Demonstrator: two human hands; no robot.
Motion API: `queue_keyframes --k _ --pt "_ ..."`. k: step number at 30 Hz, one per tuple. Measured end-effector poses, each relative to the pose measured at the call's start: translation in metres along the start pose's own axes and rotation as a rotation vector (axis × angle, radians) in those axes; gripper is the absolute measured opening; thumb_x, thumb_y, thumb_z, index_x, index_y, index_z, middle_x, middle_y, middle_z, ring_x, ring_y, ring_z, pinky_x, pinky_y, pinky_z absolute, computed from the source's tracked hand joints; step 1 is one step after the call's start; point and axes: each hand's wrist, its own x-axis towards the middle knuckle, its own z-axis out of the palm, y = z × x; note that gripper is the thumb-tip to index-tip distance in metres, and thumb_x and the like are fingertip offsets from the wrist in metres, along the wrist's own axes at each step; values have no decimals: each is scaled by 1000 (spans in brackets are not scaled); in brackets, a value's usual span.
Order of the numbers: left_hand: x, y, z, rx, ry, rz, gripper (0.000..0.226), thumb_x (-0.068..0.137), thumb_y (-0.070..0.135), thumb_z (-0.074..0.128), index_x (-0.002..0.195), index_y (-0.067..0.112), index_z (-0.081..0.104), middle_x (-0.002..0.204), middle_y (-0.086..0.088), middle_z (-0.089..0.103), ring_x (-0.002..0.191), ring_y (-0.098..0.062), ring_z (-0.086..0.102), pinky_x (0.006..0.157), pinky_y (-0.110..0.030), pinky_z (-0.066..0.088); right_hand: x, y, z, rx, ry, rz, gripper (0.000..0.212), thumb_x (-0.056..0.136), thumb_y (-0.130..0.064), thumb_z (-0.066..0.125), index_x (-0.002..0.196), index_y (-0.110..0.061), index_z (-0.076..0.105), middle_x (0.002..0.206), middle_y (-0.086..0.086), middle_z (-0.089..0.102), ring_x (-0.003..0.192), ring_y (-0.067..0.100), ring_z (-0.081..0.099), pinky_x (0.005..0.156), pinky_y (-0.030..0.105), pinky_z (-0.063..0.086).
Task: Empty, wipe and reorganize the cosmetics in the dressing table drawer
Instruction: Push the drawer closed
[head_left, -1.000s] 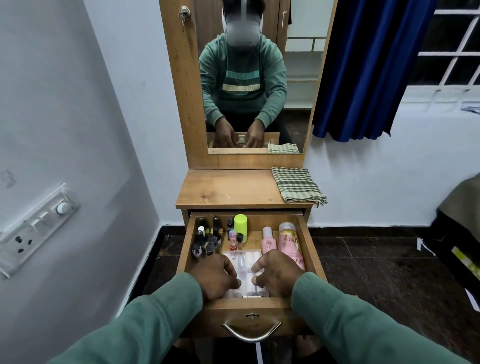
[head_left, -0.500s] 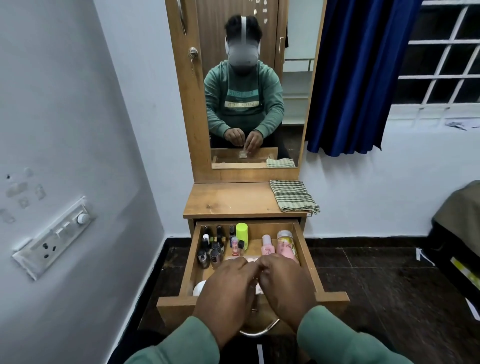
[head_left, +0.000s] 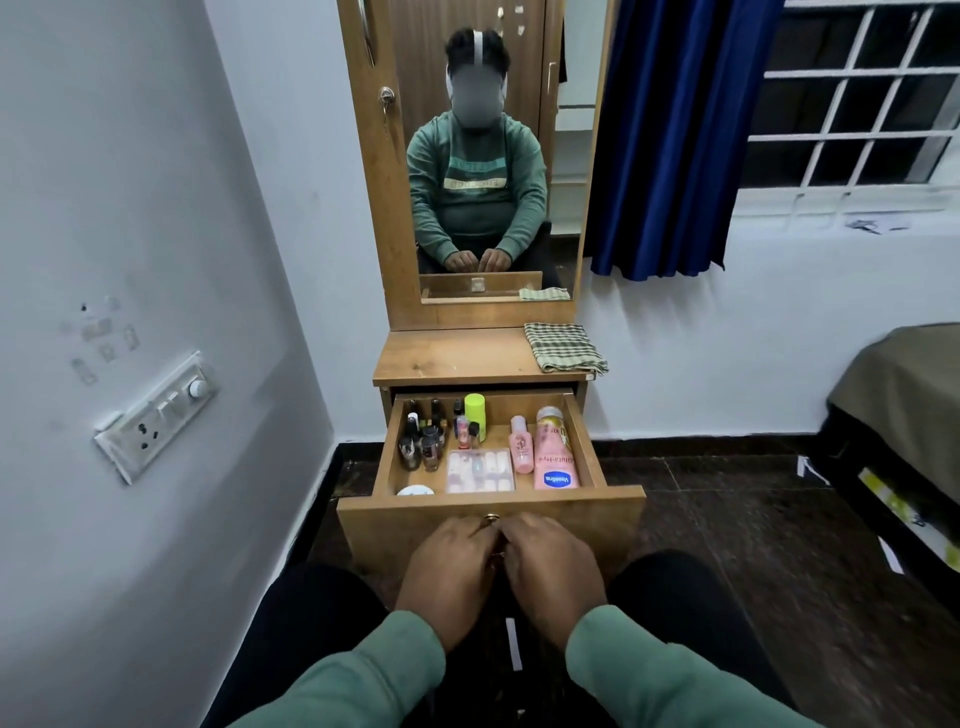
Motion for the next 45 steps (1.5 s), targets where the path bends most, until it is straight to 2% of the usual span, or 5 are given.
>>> queue_keyframes --k 2,8,13,24,45 --pt "-3 -3 9 54 -49 -10 40 94 22 51 132 23 61 126 2 63 117 -22 56 102 -33 44 -2 3 8 -19 -35 -1 38 98 -24 45 132 -30 63 126 -10 64 121 16 56 92 33 50" --pt "-2 -1 25 171 -89 -8 37 94 24 48 128 21 63 126 0 64 119 -23 57 103 -32 43 -4 11 28 -61 -85 13 41 98 -21 45 135 -27 62 126 -7 65 120 20 53 96 31 48" --pt "0 -8 33 162 -117 -57 36 97 24 47 130 23 60 134 4 59 127 -18 50 102 -30 45 -2 12 34 -71 -55 15 23 101 -22 44 110 -26 65 111 -8 66 114 18 52 88 32 52" --pt "9 -17 33 140 -115 -86 26 92 18 52 114 19 67 124 2 63 122 -21 52 94 -34 48 10 14 34 -145 -93 12 22 102 -22 43 108 -24 64 114 -5 65 117 19 51 85 34 52" --pt "66 -43 42 89 -60 -109 25 92 13 52 109 17 69 115 -2 67 114 -24 57 90 -36 50 72 31 45 -154 -68 17 17 100 -15 51 106 -21 65 110 -2 67 110 23 54 76 41 55"
